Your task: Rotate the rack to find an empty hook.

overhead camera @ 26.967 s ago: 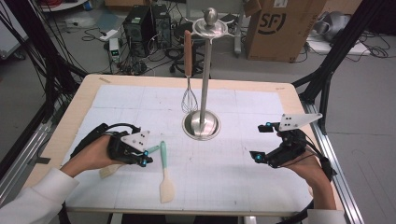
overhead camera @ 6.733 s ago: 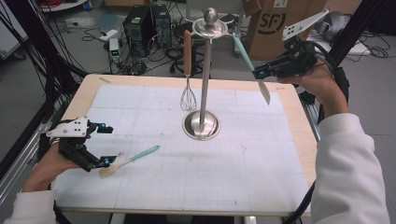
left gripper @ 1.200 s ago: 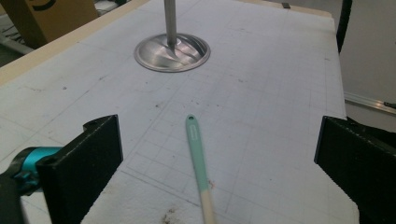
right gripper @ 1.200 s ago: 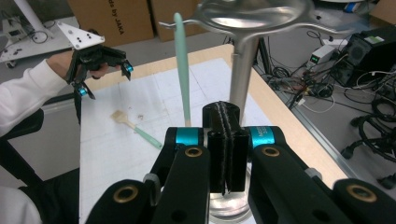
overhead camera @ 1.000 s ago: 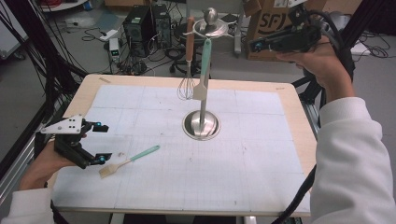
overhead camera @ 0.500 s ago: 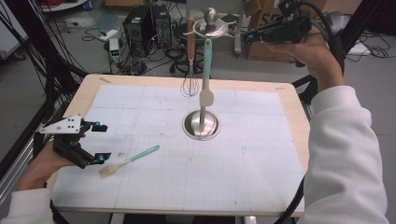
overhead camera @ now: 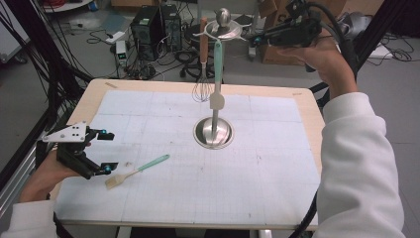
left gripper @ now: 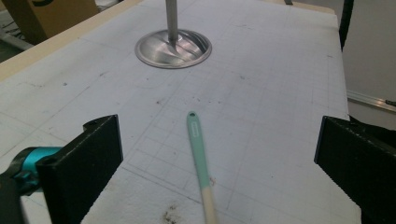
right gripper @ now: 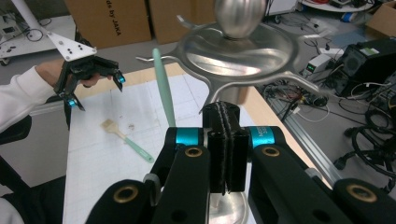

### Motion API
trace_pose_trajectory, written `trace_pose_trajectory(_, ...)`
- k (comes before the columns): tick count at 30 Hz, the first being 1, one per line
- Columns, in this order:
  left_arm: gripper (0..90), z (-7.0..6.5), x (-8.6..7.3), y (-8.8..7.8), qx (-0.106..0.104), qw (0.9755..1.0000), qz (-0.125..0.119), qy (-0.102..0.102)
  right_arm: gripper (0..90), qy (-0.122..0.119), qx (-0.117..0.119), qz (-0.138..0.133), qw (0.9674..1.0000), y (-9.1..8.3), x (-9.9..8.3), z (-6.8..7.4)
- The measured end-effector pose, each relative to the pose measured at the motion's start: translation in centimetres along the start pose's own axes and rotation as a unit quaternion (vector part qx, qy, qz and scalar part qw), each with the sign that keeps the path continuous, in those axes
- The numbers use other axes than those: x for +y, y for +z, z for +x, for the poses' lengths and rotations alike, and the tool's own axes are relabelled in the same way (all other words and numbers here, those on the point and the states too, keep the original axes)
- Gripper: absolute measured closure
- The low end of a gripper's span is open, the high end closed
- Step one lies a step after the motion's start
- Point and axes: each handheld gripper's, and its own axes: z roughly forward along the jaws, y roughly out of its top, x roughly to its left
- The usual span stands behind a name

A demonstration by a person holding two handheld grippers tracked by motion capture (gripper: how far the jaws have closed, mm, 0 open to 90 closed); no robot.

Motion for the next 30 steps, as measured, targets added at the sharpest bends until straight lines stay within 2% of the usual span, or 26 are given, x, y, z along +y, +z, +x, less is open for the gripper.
trace_pose_trajectory(8, 1.7, 0.0, 0.0, 0.2, -0.002, 1.0000, 0.003, 0.001, 89.3, -0.014, 0.001, 0.007, 0.9999, 1.5, 0.9, 1.7)
trace_pose_trajectory(13, 1.7, -0.2, 0.1, 0.2, -0.005, 1.0000, -0.004, 0.002, 89.3, -0.028, 0.012, 0.007, 0.9995, 2.9, 1.8, 2.6)
trace_pose_trajectory(17, 1.7, -0.1, 0.1, 0.0, -0.005, 1.0000, -0.007, 0.002, 89.3, -0.029, 0.019, 0.012, 0.9993, 3.7, 2.4, 3.1)
trace_pose_trajectory(30, 1.7, -0.1, 0.1, 0.0, -0.004, 1.0000, -0.006, 0.005, 89.3, -0.031, 0.029, 0.014, 0.9990, 3.4, 2.1, 3.7)
